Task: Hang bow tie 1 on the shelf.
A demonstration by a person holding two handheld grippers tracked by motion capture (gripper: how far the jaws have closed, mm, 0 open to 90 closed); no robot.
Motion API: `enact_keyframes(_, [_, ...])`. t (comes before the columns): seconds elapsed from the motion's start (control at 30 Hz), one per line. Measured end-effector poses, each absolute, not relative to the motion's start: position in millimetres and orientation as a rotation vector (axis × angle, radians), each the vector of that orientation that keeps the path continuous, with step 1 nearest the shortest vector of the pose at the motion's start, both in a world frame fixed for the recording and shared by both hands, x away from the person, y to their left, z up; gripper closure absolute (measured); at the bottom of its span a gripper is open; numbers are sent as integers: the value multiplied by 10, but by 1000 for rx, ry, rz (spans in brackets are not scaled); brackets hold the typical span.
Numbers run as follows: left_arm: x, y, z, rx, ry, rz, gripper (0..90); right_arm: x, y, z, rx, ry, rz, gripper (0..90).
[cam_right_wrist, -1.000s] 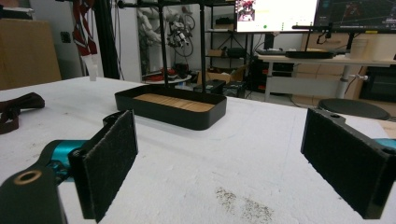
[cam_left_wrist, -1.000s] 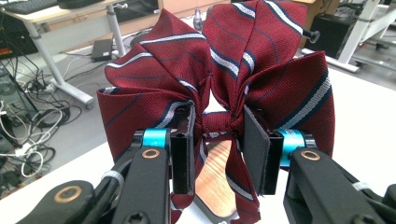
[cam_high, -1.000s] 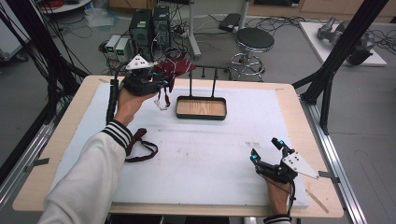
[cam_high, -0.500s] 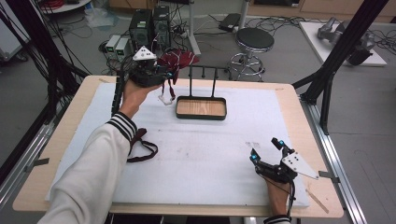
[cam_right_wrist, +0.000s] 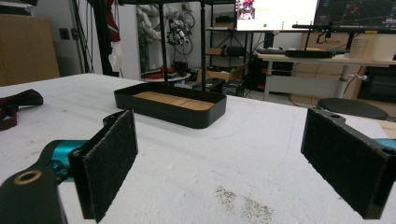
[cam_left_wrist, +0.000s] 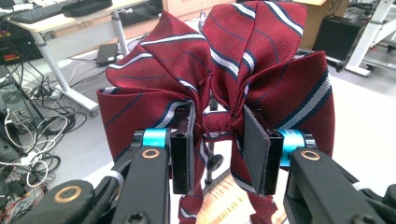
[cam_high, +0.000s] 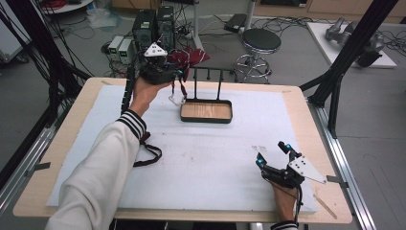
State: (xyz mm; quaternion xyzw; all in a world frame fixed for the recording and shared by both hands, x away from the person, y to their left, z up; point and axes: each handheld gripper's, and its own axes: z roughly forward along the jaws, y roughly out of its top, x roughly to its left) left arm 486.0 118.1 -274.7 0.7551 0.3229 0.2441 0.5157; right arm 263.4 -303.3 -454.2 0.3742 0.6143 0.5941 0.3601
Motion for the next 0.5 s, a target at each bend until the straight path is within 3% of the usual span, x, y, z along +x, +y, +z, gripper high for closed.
enact_keyframes(0.5, [4955,1024,-2751,1758,812,608,658,2633,-3033,-4542,963,1584,1533,103])
